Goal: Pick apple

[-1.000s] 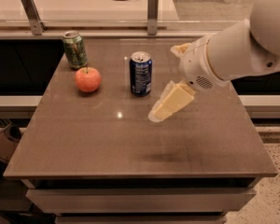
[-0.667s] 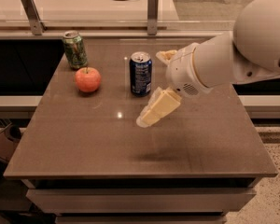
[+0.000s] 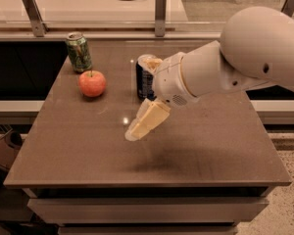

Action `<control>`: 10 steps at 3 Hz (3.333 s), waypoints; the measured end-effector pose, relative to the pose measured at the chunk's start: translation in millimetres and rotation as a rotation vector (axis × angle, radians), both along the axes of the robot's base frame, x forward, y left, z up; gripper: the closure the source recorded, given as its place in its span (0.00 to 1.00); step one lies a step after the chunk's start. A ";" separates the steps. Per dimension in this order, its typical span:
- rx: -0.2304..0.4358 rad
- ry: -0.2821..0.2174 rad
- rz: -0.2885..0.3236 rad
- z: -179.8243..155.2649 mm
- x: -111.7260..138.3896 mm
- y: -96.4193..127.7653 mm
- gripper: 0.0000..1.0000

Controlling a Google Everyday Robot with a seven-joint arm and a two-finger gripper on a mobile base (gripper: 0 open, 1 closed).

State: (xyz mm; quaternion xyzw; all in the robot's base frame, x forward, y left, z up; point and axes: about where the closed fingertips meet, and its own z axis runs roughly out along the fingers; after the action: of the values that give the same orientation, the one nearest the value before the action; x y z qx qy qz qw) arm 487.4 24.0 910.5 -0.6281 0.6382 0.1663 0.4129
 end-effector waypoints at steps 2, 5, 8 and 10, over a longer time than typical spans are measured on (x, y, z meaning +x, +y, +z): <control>-0.002 0.001 0.052 2.7 7.7 22.9 0.00; 0.095 -0.049 0.022 -2.7 63.5 53.8 0.00; 0.107 0.016 -0.005 -45.9 105.1 98.4 0.00; 0.189 0.014 -0.023 -65.0 121.0 109.0 0.00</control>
Offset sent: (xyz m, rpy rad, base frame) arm 0.0070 0.0174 0.0019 -0.0012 0.0007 0.0420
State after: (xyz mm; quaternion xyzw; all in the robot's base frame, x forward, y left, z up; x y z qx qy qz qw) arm 608.4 133.0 845.5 -0.5776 0.6297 0.2253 0.4680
